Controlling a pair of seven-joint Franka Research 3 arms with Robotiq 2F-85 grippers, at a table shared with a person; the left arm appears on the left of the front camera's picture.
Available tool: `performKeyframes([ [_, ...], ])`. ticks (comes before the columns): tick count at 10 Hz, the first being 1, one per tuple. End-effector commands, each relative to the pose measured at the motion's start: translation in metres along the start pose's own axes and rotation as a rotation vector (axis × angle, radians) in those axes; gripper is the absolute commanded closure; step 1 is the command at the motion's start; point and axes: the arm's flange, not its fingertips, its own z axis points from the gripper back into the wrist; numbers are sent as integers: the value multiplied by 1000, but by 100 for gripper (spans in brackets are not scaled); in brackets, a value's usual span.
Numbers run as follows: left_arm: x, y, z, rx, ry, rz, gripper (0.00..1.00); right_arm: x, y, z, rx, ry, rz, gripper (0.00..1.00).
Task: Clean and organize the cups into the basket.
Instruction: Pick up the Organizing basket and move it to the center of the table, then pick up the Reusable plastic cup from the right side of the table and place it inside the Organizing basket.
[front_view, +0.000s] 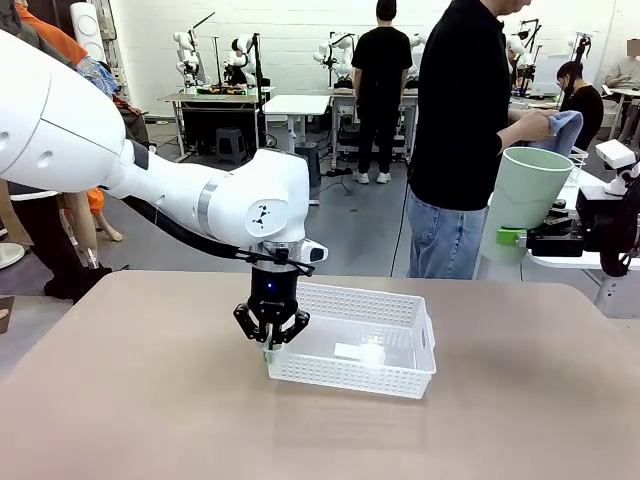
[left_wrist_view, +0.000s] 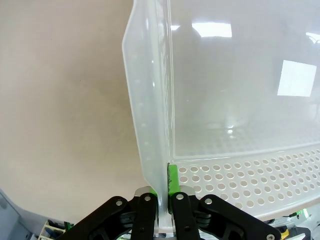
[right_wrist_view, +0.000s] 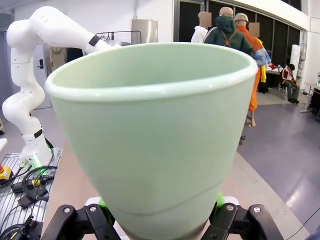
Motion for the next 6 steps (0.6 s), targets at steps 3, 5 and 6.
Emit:
performKeyframes([
  [3,1,4,-3,6,6,-2,100,66,25,-79,-56,399,65,19],
  [5,1,4,-3,6,6,-2,100,77,48,-131,-52,758,77,19],
  [6,1,4,-3,6,6,-2,100,72,52,-153,-62,896,76,19],
])
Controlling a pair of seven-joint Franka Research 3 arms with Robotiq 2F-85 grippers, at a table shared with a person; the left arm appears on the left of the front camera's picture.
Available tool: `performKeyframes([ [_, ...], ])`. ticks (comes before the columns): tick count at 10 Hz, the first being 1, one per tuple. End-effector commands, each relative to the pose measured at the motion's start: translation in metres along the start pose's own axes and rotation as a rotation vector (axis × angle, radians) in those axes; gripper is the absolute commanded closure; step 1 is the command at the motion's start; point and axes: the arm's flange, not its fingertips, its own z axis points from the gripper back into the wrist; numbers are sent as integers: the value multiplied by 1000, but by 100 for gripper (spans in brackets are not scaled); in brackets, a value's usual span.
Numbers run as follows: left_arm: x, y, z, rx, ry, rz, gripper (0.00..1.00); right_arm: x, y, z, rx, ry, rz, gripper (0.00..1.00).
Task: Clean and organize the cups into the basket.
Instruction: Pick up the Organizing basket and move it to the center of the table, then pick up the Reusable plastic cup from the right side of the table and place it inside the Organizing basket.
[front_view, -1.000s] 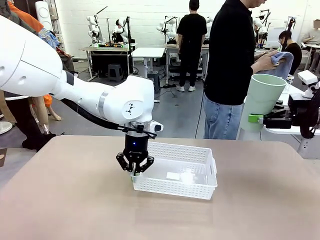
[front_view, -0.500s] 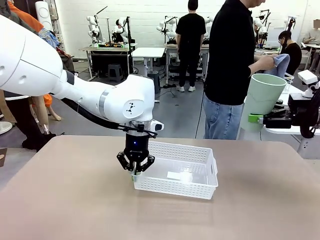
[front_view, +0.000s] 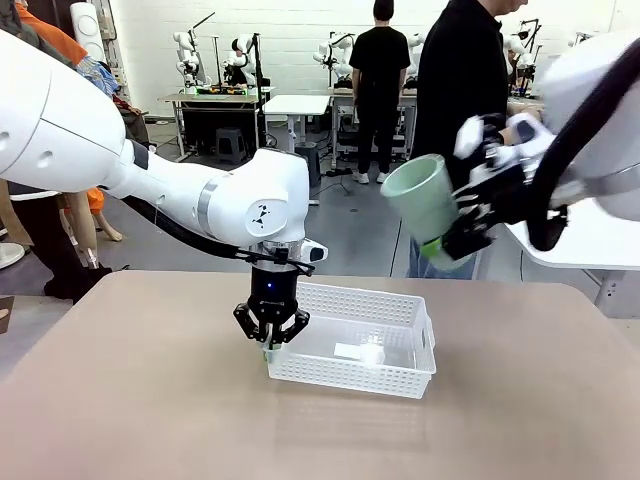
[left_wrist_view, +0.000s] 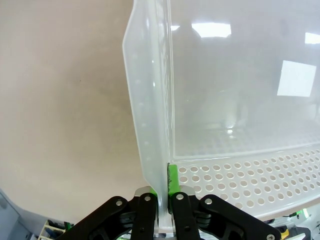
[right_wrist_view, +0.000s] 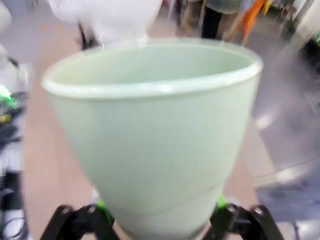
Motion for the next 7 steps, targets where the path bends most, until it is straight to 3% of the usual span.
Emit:
performKeyframes([
  [1,0,4,-3,7,6,-2,100,8,-2,-37,107,335,-37,19],
  [3,0,4,-3,7,6,-2,100,21,7,-67,155,489,-23,19],
  [7,0,4,-3,7,6,-2,100,32,13,-66,298,558,57,19],
])
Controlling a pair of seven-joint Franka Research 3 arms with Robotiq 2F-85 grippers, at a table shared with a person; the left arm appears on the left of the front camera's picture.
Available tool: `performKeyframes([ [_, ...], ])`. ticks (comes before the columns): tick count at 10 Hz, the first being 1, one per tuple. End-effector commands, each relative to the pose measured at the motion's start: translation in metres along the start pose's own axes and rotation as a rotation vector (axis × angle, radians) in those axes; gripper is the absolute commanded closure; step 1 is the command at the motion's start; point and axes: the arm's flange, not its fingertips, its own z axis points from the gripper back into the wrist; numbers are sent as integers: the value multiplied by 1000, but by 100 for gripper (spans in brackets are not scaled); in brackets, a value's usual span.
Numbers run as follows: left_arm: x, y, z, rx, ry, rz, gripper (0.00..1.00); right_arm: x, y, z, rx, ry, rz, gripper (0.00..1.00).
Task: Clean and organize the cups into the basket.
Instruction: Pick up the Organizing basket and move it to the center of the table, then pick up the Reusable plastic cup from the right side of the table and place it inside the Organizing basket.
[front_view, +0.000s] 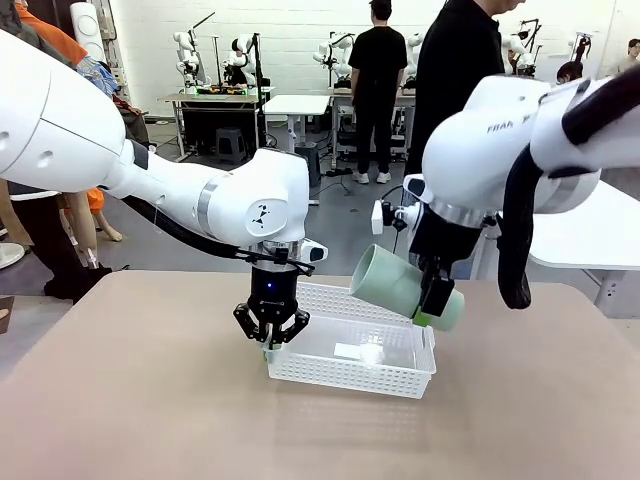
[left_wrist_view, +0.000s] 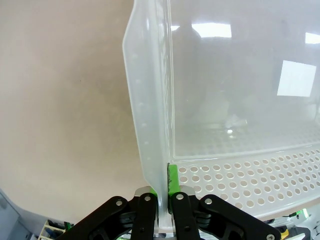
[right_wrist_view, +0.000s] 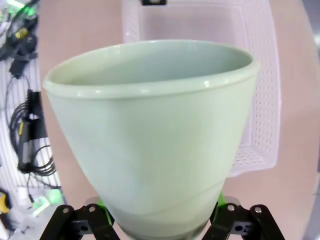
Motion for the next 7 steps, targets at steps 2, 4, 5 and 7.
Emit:
performKeyframes([
  [2,0,4,-3,7,6,-2,100,-15,-12,21,19,-17,43,19],
  [4,0,4,-3,7,6,-2,100,1,-1,10,22,1,14,19],
  [5,0,4,-3,7,6,-2,100,1,-1,10,22,1,14,19],
  [7,0,4,-3,7,6,-2,100,1,-1,10,22,1,14,19],
])
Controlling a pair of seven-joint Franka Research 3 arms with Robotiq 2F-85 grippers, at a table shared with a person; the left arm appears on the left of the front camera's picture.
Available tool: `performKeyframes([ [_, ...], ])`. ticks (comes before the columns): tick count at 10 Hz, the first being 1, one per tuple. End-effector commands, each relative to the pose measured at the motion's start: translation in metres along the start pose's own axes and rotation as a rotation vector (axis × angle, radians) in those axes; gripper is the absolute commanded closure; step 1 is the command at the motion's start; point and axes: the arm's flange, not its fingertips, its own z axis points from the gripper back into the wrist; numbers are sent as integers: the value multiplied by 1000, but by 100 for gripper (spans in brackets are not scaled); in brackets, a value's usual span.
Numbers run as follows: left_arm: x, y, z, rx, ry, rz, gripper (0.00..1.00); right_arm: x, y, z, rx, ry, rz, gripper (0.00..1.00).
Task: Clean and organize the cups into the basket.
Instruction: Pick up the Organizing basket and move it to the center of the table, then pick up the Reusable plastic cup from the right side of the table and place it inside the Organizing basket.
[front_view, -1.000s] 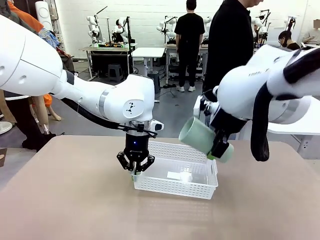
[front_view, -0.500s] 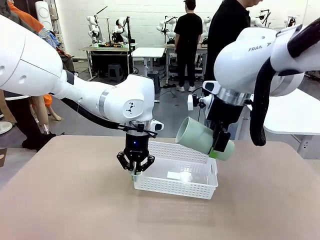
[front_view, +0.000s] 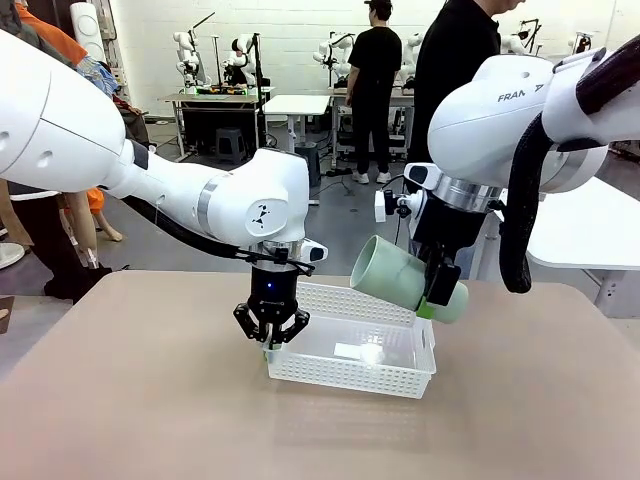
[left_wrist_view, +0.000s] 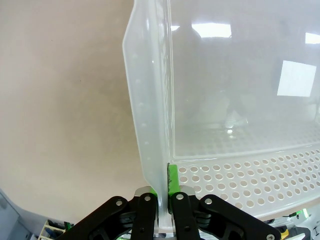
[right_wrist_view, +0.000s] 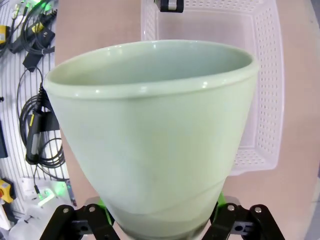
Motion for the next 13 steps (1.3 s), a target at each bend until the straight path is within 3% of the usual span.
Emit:
performKeyframes([
  [1,0,4,-3,7,6,-2,100,0,0,-2,-14,2,-16,19],
  [7,0,4,-3,7,6,-2,100,21,-2,-44,-20,-6,139,19],
  [11,0,4,-3,7,6,-2,100,16,-15,-80,-19,-15,100,19],
  [13,0,4,-3,7,6,-2,100,12,-19,-92,-2,-64,85,19],
])
